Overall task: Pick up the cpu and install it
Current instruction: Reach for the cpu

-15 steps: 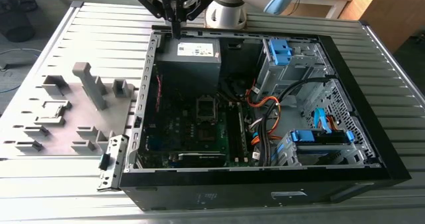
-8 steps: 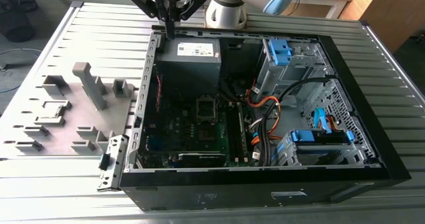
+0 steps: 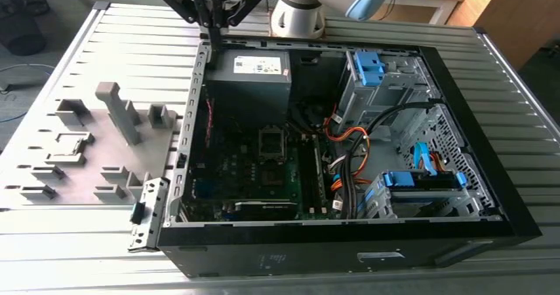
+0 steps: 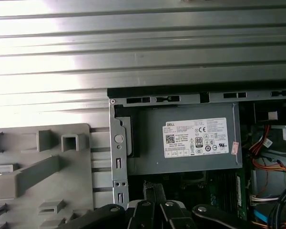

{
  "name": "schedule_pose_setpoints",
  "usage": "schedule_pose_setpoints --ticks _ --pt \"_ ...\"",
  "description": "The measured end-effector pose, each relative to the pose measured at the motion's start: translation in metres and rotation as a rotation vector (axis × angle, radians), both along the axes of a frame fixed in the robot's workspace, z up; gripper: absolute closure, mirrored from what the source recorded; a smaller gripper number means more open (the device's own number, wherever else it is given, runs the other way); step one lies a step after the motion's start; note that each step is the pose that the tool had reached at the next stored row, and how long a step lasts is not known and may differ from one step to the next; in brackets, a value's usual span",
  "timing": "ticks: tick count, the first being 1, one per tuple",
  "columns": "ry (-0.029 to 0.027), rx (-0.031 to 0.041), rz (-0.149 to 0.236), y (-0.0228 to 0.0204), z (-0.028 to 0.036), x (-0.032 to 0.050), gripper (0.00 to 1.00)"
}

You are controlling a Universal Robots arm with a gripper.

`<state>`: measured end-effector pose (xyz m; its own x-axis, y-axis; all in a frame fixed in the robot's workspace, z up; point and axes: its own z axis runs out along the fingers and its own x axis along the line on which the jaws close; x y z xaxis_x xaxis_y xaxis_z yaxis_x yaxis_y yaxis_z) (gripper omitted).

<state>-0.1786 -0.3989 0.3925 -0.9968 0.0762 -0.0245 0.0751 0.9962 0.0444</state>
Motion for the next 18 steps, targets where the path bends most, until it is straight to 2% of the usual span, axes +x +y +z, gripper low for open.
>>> schedule_pose_setpoints --ticks 18 --pt "-0.0001 0.0000 0.000 0.0000 -0.0001 -0.0245 0.89"
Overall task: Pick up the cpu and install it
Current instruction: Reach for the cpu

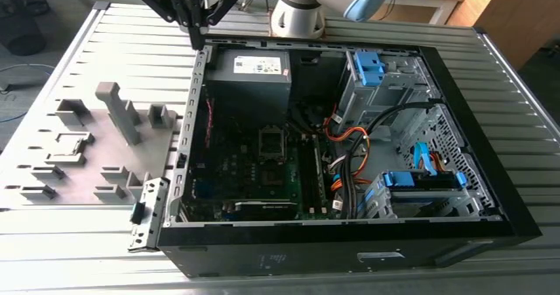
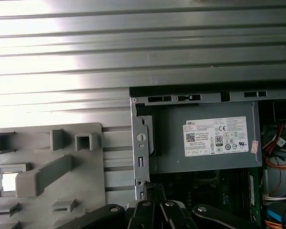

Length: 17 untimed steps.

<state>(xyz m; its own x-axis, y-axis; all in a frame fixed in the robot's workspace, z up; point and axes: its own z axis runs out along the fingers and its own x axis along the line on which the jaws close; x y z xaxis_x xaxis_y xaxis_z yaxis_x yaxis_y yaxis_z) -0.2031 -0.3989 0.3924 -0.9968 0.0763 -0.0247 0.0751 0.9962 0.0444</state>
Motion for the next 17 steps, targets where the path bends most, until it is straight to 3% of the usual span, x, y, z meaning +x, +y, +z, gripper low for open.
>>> schedule_pose_setpoints --ticks 11,17 --pt "-0.0001 0.0000 0.000 0.0000 -0.0002 -0.0172 0.89" --pt "-0.0001 0.0001 0.000 0.0000 -0.0002 -0.0223 0.89"
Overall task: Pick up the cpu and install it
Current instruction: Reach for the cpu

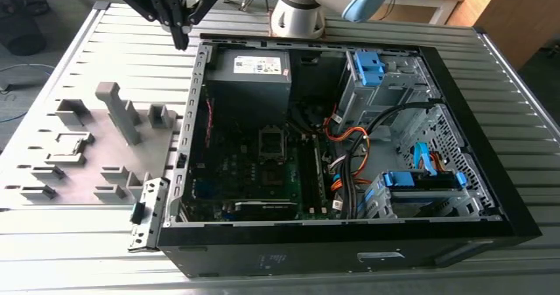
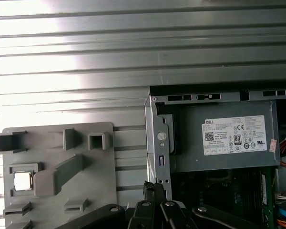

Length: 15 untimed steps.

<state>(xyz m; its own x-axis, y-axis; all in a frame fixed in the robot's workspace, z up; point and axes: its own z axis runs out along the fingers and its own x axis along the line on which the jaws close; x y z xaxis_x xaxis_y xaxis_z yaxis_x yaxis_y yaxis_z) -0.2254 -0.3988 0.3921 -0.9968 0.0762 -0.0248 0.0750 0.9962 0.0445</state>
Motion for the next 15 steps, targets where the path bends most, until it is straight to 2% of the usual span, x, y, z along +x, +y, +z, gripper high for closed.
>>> schedule_pose_setpoints --ticks 5,15 --pt "0.0000 0.0006 0.000 -0.0001 0.0000 -0.0006 0.89" --pt "0.0000 0.0006 0.000 0.0000 -0.0004 -0.0077 0.89"
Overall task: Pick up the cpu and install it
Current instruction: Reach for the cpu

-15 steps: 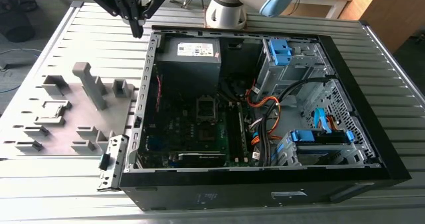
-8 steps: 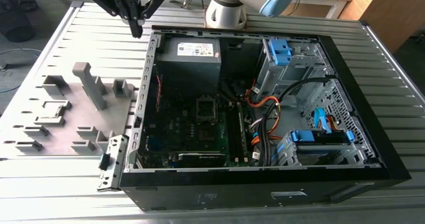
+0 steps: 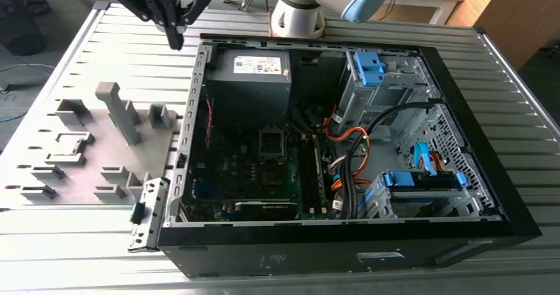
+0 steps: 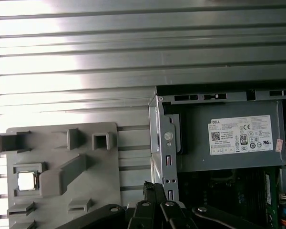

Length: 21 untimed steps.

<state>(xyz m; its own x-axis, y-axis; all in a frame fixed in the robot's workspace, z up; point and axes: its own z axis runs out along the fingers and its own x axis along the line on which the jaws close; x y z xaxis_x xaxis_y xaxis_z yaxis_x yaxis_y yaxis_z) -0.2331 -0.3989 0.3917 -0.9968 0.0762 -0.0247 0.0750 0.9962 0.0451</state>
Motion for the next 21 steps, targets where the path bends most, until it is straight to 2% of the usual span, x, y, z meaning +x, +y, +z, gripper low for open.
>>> schedule_pose_setpoints --ticks 13,21 --pt "0.0001 0.0000 0.000 0.0000 -0.0021 -0.0145 0.89" --pt "0.0000 0.0001 0.000 0.0000 -0.0029 -0.0154 0.89"
